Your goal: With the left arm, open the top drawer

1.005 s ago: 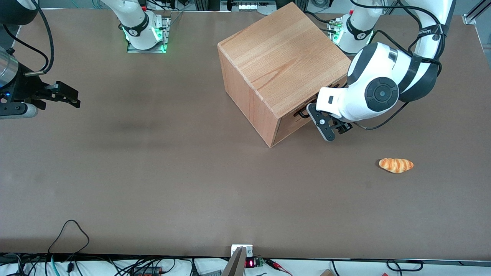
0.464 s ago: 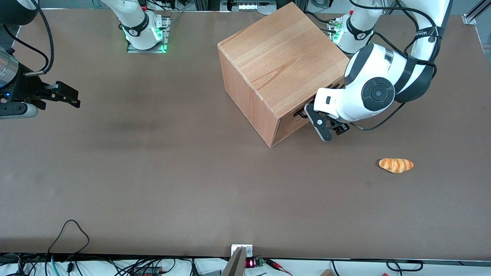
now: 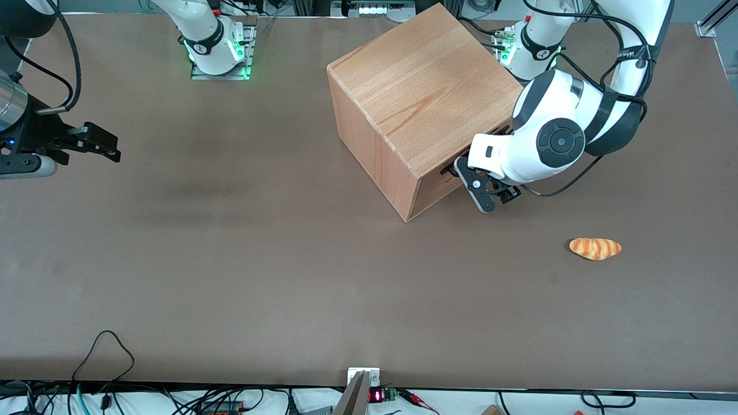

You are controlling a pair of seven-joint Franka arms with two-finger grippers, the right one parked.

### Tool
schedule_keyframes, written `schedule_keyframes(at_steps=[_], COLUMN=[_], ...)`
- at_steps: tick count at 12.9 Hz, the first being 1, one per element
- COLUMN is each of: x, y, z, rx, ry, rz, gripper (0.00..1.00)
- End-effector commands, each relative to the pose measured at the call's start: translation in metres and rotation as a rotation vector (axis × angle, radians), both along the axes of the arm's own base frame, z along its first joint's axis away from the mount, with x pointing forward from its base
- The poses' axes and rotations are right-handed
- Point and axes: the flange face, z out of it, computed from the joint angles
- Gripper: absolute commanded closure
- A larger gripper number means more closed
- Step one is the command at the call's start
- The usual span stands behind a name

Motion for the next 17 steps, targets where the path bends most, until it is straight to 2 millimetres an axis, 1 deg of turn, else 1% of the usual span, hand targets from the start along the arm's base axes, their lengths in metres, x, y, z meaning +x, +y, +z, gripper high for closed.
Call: schedule_keyframes(at_steps=[1,7,11,12,14,15,17], x=[-0.011,-0.002,0.008,0.013,0.020,0.022,0.027], y=[-0.007,0.001,0.014,0.017,0.022,0.024,0.034], z=[-0.010,-0.006,-0.013,-0.011,-0.015,-0.012,-0.011], rx=[-0.022,-0.022,-0.001,-0.002,-0.004,-0.005,-0.006], ry=[0.004,-0.017,-0.035,-0.052,-0.054,-0.059,-0.064], rz=[-0.017,-0.011,-0.007,-0.002,0.010,0.015,0.030], gripper=[0.00,0.00,0.00,0.00,0.00,0.00,0.00])
